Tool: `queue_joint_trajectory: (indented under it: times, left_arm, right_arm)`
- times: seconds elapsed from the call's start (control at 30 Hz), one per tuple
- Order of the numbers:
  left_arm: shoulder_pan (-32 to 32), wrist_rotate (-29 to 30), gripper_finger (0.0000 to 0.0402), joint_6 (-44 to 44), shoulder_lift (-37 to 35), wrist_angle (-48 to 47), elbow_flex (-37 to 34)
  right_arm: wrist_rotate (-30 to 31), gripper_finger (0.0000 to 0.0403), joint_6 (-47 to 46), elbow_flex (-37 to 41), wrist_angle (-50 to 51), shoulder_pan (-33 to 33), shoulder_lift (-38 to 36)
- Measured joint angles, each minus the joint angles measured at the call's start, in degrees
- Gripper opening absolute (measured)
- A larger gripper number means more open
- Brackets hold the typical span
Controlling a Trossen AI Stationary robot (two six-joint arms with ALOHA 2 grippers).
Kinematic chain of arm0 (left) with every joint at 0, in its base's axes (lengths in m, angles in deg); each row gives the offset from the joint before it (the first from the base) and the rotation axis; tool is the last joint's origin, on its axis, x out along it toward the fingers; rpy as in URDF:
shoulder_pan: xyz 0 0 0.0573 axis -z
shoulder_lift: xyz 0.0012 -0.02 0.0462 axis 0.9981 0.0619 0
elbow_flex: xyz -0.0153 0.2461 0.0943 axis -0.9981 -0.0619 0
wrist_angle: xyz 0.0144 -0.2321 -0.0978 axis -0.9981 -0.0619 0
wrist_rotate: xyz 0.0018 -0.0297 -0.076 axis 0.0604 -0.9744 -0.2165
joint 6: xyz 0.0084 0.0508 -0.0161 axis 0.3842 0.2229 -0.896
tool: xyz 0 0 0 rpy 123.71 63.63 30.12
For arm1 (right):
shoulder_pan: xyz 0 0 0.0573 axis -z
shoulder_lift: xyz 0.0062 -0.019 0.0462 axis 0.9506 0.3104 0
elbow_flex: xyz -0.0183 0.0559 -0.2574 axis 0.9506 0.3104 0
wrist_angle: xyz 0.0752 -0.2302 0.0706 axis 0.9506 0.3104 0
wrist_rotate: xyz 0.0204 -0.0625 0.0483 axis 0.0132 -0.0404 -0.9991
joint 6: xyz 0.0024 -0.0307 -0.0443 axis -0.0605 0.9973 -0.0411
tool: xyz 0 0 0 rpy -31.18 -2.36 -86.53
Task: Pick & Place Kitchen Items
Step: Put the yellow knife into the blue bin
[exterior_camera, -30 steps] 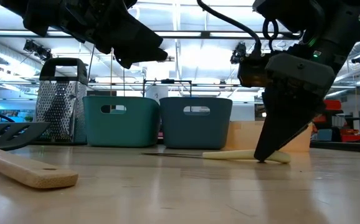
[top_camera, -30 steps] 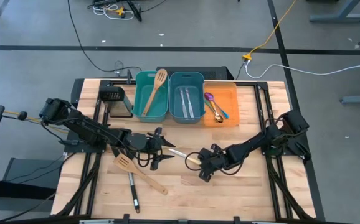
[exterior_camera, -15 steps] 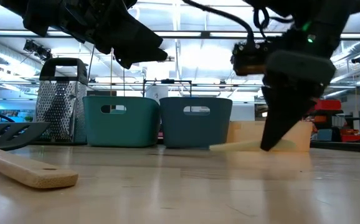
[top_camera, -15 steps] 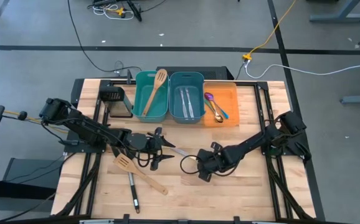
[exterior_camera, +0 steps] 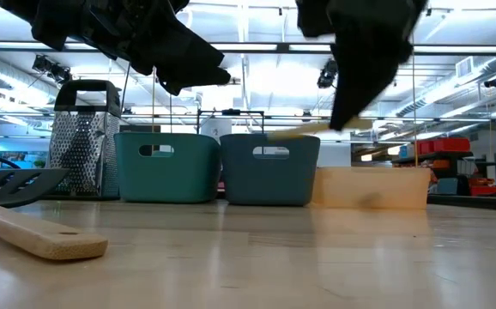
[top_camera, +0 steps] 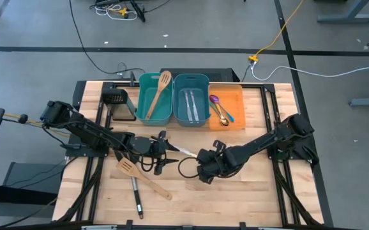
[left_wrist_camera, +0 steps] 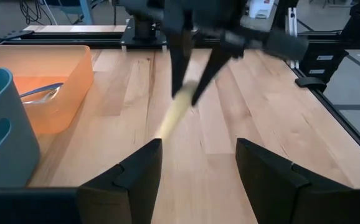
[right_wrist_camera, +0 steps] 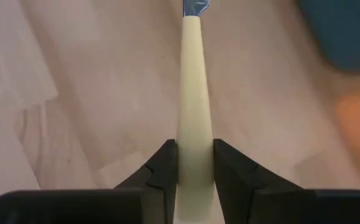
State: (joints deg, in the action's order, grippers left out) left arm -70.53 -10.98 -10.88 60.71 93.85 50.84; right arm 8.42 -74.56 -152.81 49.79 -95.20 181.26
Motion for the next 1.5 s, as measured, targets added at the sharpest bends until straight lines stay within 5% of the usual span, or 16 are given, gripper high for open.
queue_joint_trajectory:
  times: [0.37,0.83,1.23,1.5]
  left_arm:
    - [0.0,0.0,0.0211,-0.2,0.0,0.0,0.0]
    - [0.0,0.0,0.021,-0.4,0.0,-0.5,0.0]
    - [0.0,0.0,0.021,0.1,0.0,-0.9,0.0]
    - [0.0,0.0,0.021,0.2,0.0,-0.8,0.0]
  right_arm:
    - [8.2,0.0089,-5.9,-13.3,20.4,3.3,-0.1]
    - [11.8,0.0089,-0.8,-15.5,21.8,16.0,-0.2]
    - [11.7,0.0089,8.9,-15.4,12.1,28.8,-0.2]
    - [4.9,0.0089,13.7,-9.0,-2.6,35.7,-0.2]
